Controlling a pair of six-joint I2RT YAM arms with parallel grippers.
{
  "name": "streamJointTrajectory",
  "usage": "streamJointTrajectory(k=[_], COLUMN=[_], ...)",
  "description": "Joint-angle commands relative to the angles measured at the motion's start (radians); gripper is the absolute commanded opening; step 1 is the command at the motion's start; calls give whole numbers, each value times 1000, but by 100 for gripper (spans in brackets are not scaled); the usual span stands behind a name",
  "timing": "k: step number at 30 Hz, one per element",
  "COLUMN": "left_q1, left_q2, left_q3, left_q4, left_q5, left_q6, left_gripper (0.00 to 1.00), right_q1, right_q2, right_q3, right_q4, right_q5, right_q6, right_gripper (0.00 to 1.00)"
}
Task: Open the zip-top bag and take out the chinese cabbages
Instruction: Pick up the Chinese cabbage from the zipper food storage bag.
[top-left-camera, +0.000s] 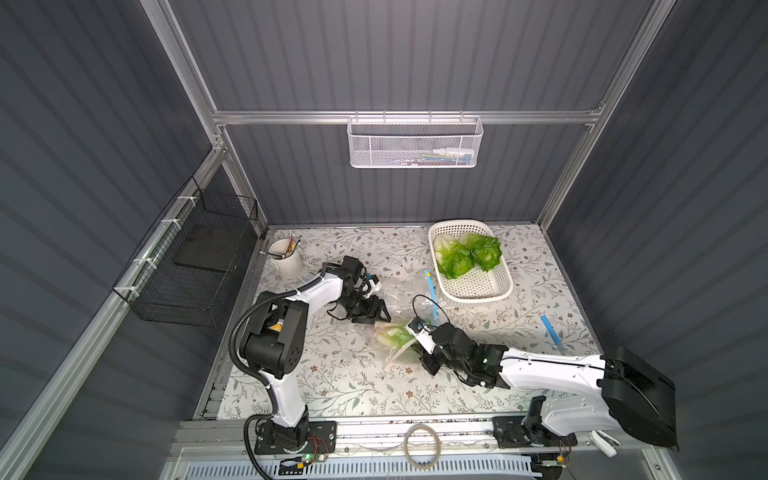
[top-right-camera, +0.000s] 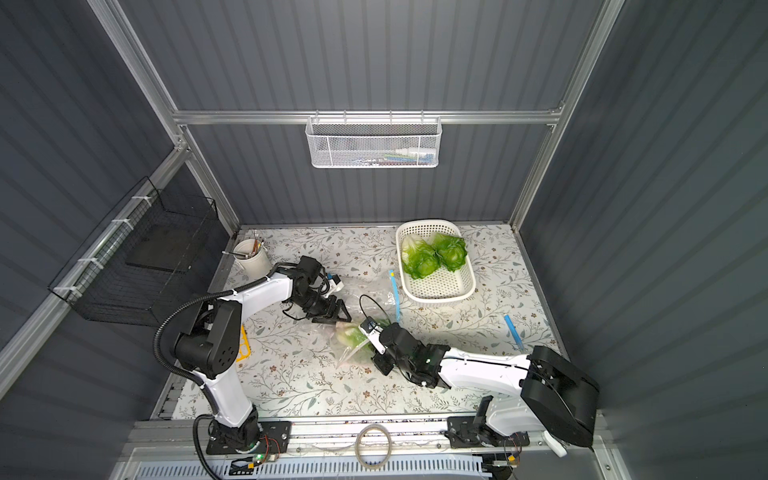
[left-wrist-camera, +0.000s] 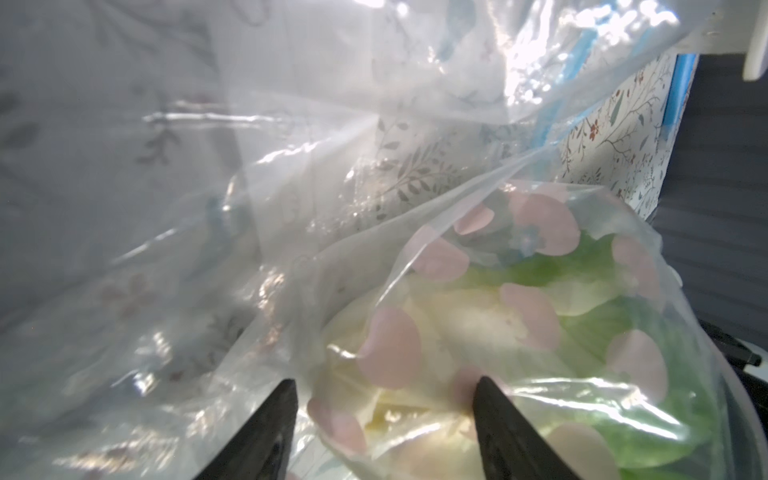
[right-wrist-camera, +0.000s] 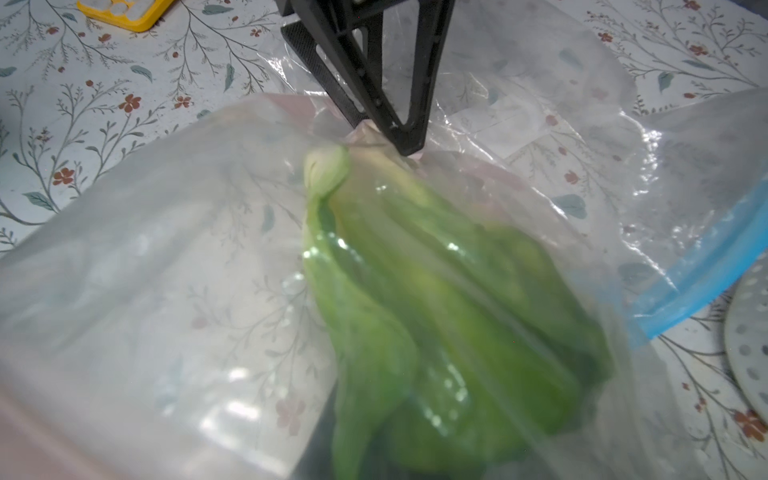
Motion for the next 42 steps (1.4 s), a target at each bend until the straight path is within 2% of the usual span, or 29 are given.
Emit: streamJointTrajectory(k=[1, 4, 6, 8, 9, 12, 13, 18, 19, 25, 33, 42], left_q1=[-26, -29, -30, -30, -29, -29, -30, -30, -30, -11, 85, 109], left_q2=[34, 34, 30, 28, 27, 26, 23, -5, -13, -103, -210, -279], left_q3=[-20, -21, -23, -25, -26, -27, -26, -31, -33, -73, -146, -174], left_q4=[-22, -18, -16, -12, -10, -6, -4, 19, 26, 113, 231, 259], left_q5=[14, 16, 19, 18, 19, 27, 30, 21, 13, -58, -113, -201], left_q6=[6, -2, -5, -11, -12, -18, -20, -43, -48, -104, -203, -226], left_gripper=[50, 26, 14, 2, 0, 0, 0, 0, 0, 0, 0, 0], right_q1=[3, 3, 3, 3, 3, 2, 2, 1, 0, -9, -25, -35], right_q2=[-6, -17, -21, -26, -26, -24, -25, -44, -52, -159, -311, -416], right_q3=[-15, -17, -20, -26, -26, -25, -26, -14, -15, -56, -117, -138], right_q4=[-28, -24, -14, 7, 20, 54, 62, 65, 62, 57, 53, 11], right_q5=[28, 44, 54, 56, 55, 57, 56, 46, 47, 63, 68, 103], right_q6=[39, 54, 64, 73, 76, 84, 84, 76, 74, 77, 109, 127], right_gripper=[35, 48, 54, 56, 57, 57, 54, 8, 2, 0, 0, 0])
